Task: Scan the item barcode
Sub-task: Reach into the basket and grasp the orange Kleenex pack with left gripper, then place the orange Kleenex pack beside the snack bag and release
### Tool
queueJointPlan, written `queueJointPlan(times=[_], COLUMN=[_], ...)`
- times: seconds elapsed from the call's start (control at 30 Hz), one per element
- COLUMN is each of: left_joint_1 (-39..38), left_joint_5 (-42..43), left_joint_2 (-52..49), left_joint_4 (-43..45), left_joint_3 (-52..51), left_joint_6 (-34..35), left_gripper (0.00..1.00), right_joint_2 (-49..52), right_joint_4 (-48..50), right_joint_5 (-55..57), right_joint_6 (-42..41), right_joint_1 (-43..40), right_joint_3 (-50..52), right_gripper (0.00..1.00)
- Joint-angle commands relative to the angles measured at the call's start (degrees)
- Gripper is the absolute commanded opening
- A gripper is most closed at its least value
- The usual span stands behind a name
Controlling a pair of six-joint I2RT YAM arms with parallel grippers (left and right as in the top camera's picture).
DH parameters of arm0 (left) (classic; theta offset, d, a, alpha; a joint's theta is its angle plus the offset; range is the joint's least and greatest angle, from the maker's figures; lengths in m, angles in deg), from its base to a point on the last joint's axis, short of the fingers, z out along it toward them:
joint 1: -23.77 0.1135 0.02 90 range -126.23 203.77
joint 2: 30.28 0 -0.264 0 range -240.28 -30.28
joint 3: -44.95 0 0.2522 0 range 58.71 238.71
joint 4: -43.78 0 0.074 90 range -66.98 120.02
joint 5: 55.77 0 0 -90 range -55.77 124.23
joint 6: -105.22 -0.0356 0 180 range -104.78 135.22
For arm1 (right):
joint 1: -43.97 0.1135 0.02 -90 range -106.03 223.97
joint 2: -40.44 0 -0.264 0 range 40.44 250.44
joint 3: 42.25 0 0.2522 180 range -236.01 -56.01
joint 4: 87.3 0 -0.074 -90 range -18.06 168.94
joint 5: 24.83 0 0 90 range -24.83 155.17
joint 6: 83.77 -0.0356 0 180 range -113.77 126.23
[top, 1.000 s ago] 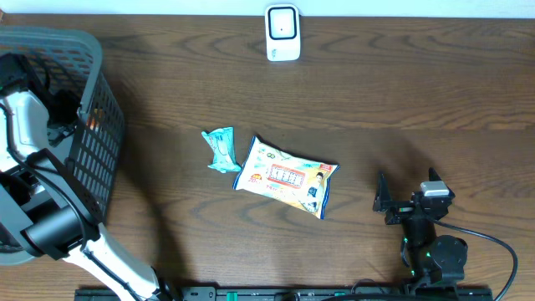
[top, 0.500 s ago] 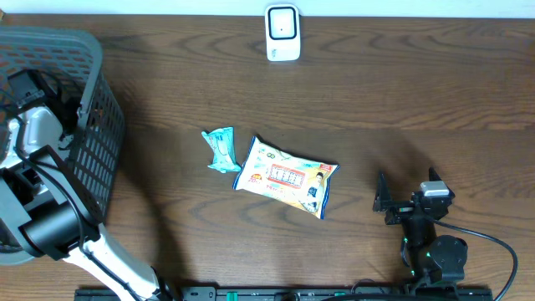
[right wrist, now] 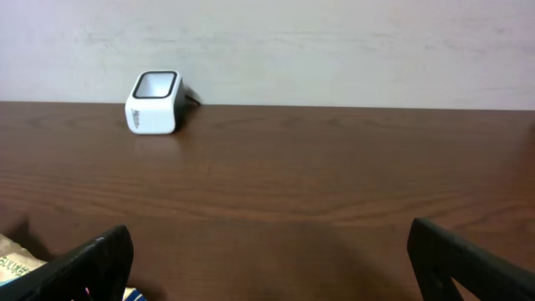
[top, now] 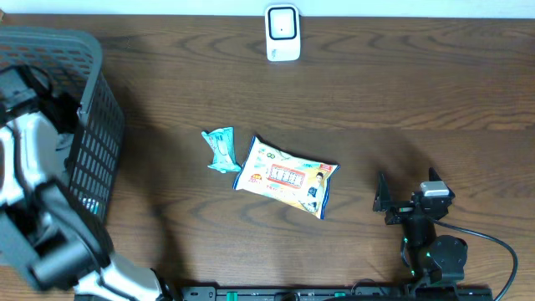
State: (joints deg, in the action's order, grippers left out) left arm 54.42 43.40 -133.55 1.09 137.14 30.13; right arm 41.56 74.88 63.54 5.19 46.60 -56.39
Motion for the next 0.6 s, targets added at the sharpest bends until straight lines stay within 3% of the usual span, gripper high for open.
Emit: queueJointPlan(times=[0.0,0.1,0.23,0.37,0.57], left_joint_1=[0.20,0.20,-0.28,-4.37,-15.87], left_joint_5=[-0.85,-0.87,-0.83,-0.72,-0.61], left_joint_2=[16.35,30.32,41.81,46.64,44.02], left_joint_4=[-0.87,-3.34,-8.68,-14.93,-21.46], left_joint_3=[1.29,1.29,1.29,1.29,0.81], left_joint_6=[-0.44,0.20,1.92,2.32,0.94], left_gripper=[0.07,0.07,0.07,0.07,0.07], right_joint_2=[0.13,0.11,0.13,0.11,0.11], right_joint_4=[-0.24,-0.24,-0.24,-0.24,-0.22], right_joint_5=[0.17,0.17,0.17,0.17,0.17], right_joint_6=[-0.61,-0.61,-0.61,-0.61,-0.61], right_joint_1=[-0.35,-0.35,-0.35,-0.35,-0.35], right_joint_3=[0.02,0.02,0.02,0.02,0.02], right_gripper=[0.99,0.99,0.99,0.99,0.99])
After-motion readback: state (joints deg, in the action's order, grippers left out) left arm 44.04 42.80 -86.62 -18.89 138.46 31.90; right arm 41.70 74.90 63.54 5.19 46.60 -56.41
